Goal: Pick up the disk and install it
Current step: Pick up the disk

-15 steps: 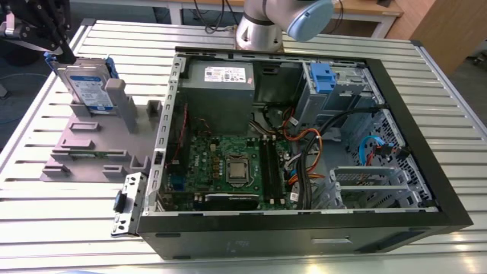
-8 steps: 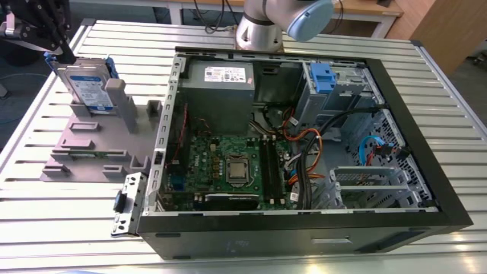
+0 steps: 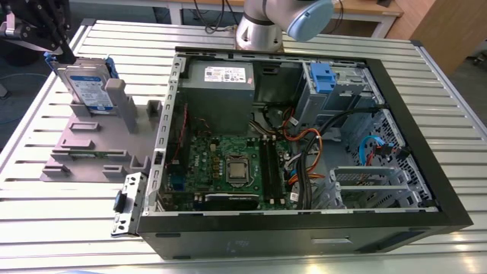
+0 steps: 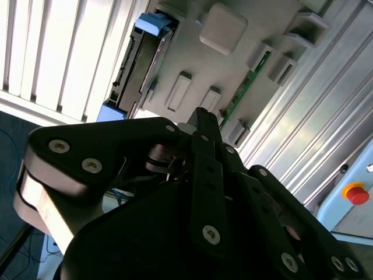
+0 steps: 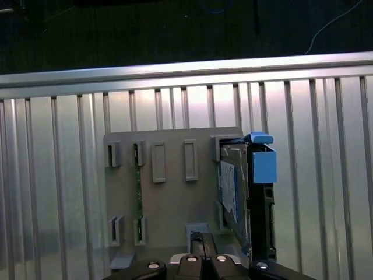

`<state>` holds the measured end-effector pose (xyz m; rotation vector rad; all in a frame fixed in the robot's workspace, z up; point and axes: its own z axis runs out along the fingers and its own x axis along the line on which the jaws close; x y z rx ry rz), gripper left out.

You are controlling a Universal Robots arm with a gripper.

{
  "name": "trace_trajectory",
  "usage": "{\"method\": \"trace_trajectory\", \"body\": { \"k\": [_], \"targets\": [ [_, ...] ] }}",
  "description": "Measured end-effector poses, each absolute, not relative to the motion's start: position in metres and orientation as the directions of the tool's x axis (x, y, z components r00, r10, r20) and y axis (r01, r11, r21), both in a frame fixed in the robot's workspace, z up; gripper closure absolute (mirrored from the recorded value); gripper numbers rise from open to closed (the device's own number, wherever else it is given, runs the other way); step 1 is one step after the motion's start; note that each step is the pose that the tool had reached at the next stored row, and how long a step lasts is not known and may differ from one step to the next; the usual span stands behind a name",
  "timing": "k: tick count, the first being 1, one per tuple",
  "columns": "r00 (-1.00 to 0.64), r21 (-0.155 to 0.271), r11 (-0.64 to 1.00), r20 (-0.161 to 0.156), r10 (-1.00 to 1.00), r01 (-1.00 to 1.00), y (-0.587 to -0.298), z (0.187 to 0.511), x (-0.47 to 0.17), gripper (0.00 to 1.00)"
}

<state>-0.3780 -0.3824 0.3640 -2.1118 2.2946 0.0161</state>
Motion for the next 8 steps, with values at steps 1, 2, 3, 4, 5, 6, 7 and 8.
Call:
{"method": "trace_trajectory", "body": {
  "k": [1,2,3,4,5,6,7,8],
  "targets": [
    [-0.082,-0.008,0.082,-0.024,-0.996,-0.997,-0.3824,0.3639,-0.378,0.89],
    [-0.081,-0.008,0.082,-0.024,-0.996,-0.997,-0.3824,0.3639,-0.378,0.89],
    [-0.081,-0.008,0.081,-0.024,-0.996,-0.997,-0.3824,0.3639,-0.3779,0.89],
    [-0.08,-0.008,0.08,-0.024,-0.997,-0.997,-0.3824,0.364,-0.3779,0.89],
    [-0.079,-0.008,0.079,-0.024,-0.997,-0.997,-0.3824,0.364,-0.3779,0.89],
    [-0.078,-0.008,0.079,-0.023,-0.997,-0.997,-0.3824,0.364,-0.3779,0.89],
    [-0.078,-0.008,0.078,-0.023,-0.997,-0.997,-0.3824,0.364,-0.3779,0.89],
    [-0.077,-0.008,0.077,-0.023,-0.997,-0.997,-0.3824,0.3639,-0.3779,0.89]
  ]
}}
